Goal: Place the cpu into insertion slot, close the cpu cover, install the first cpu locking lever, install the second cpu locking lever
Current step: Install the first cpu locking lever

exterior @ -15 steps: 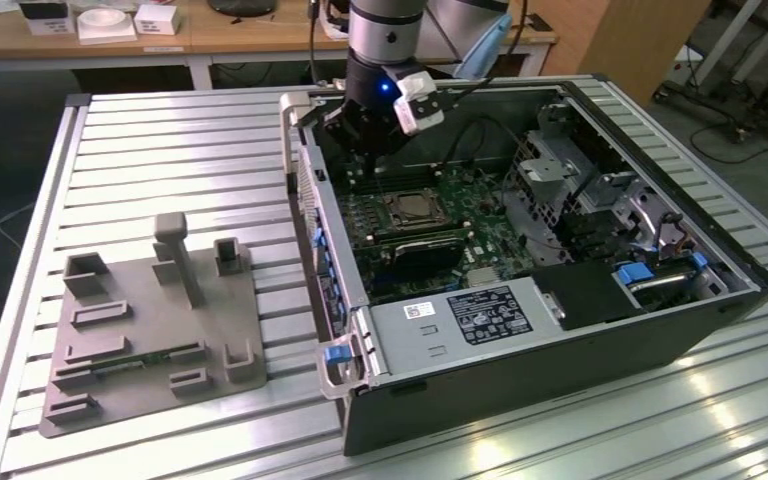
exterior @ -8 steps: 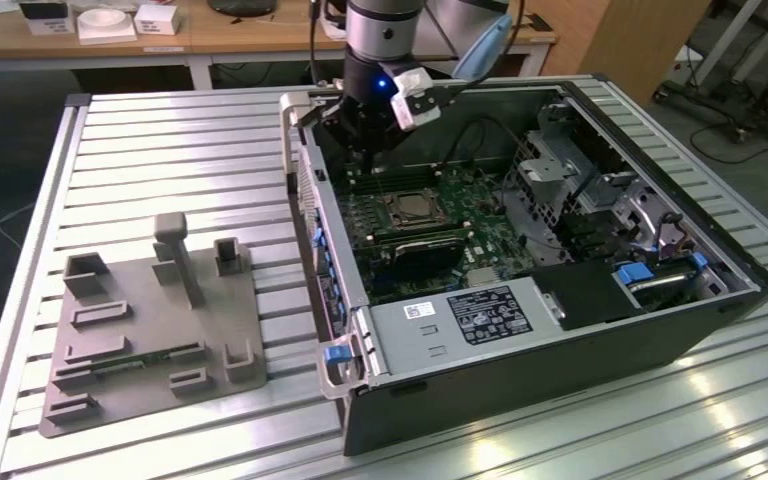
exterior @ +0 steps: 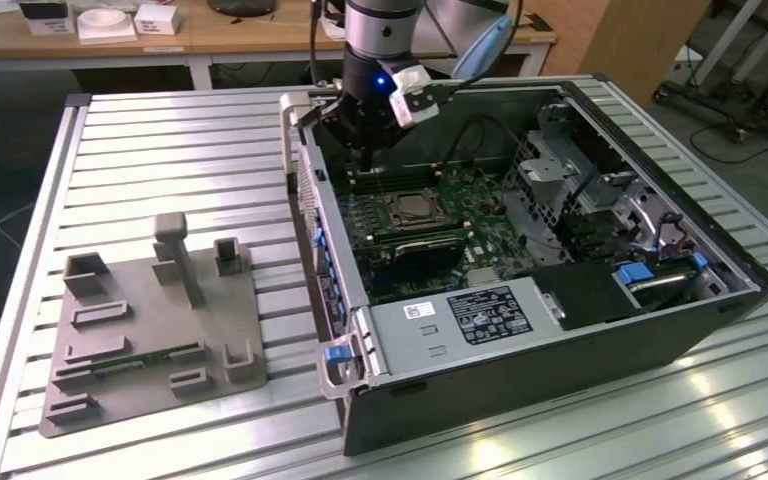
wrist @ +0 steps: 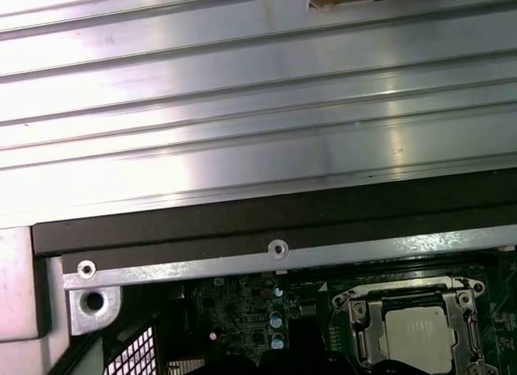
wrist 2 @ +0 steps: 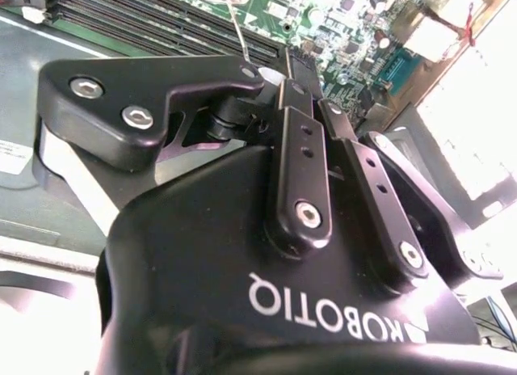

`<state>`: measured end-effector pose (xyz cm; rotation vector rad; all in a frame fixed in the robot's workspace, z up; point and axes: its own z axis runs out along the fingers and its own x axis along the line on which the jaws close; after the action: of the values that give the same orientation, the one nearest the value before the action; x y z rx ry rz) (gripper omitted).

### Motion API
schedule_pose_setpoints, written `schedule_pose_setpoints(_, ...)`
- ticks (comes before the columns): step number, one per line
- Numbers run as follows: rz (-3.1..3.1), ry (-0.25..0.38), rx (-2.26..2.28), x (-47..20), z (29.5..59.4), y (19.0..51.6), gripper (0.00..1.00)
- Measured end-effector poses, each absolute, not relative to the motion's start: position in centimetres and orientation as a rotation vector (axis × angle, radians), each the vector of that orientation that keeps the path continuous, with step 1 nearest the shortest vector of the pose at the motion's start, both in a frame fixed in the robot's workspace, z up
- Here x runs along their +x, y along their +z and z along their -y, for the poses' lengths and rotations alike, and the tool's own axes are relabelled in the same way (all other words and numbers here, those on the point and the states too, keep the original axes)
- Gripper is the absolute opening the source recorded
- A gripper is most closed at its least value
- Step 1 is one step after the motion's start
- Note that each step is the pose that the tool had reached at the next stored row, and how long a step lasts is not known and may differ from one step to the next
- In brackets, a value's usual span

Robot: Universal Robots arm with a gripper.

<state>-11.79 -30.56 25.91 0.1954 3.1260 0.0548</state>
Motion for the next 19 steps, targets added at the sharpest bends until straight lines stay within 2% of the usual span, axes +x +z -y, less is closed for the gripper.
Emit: schedule_pose_setpoints(19,-3.126,0.055,0.190,-10.7,30.5,25.9,0.10)
